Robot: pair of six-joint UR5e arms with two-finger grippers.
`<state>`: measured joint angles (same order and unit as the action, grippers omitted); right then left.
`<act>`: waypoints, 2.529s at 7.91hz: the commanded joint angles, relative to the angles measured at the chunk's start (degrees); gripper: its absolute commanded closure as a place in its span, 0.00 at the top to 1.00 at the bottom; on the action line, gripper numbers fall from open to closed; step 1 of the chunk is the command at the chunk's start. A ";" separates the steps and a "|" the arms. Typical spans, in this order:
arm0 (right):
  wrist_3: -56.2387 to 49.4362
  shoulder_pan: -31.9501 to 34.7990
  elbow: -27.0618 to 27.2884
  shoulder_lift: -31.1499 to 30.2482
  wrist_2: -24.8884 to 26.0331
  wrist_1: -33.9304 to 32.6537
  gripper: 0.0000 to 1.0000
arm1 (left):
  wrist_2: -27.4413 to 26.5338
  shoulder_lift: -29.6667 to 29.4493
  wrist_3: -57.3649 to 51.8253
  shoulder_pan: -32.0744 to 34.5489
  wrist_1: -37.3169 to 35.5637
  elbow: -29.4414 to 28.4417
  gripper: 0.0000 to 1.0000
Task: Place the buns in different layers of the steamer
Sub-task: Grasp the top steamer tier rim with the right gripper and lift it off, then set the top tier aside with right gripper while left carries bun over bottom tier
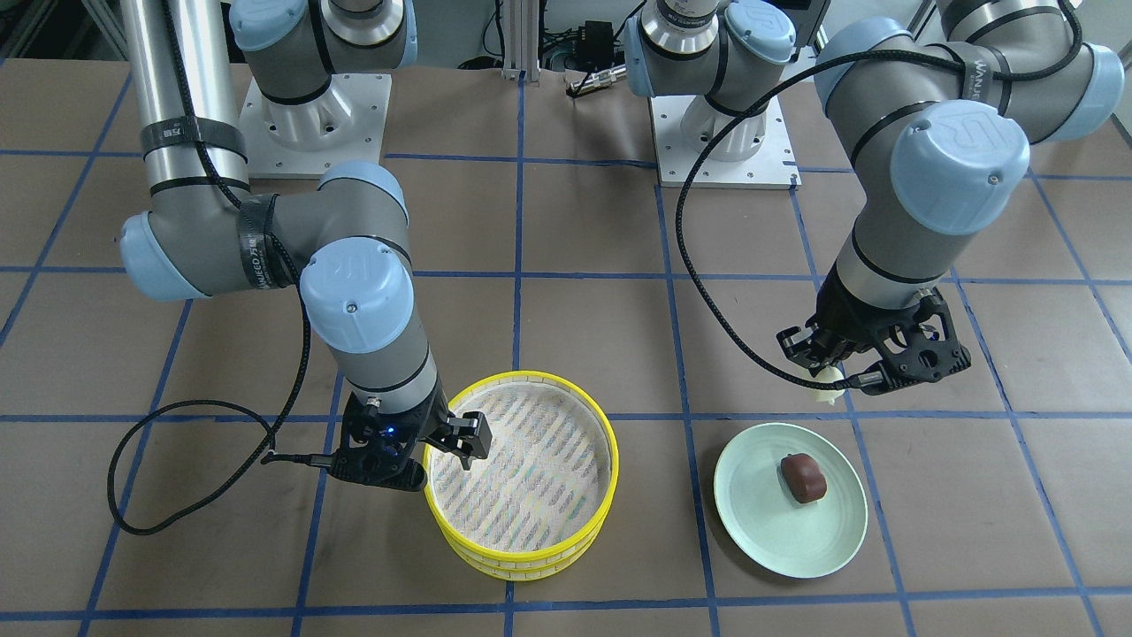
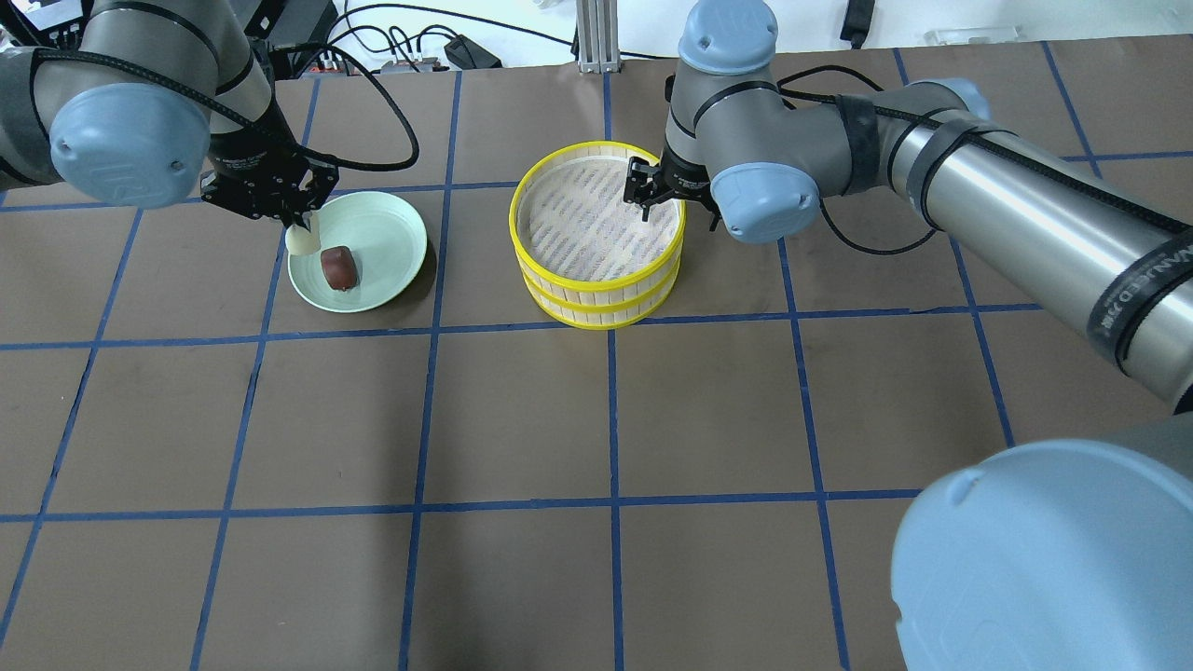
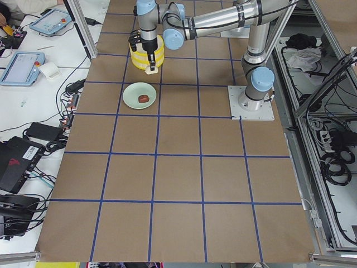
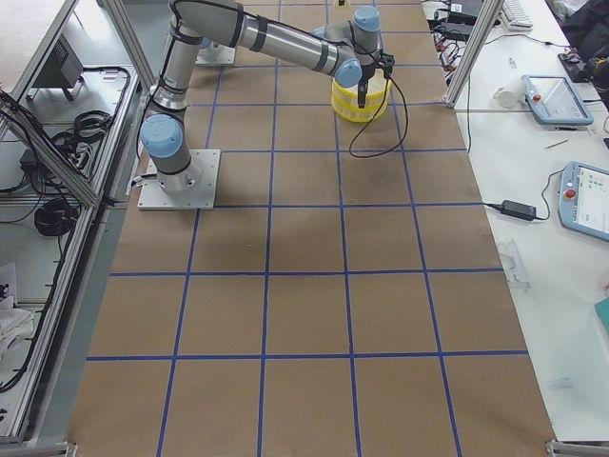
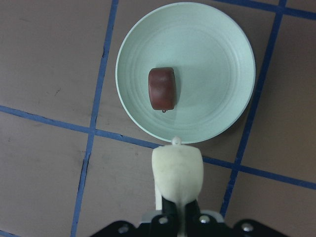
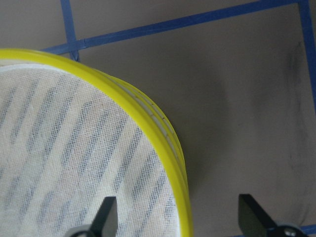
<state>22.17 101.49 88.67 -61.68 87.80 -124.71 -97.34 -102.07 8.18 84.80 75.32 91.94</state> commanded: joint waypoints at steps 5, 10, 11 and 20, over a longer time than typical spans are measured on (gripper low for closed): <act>-3.36 -0.06 1.15 -0.72 0.27 -0.71 0.17 | -0.13 -0.06 -0.01 0.28 0.27 0.17 0.00; -7.21 -2.25 0.89 -4.57 1.15 2.88 0.00 | 0.65 0.03 -0.18 0.98 -0.61 -0.35 0.00; -8.36 -4.70 0.71 -7.55 0.28 6.73 0.00 | 0.74 -0.05 0.16 2.20 -0.61 -0.79 0.00; -37.72 -27.05 0.97 -17.77 2.99 23.46 0.00 | 12.84 -12.16 0.26 18.82 -24.23 -0.89 0.00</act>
<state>-14.27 75.15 89.50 -79.45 90.74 -101.02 -89.55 -110.35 9.29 102.42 56.11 91.16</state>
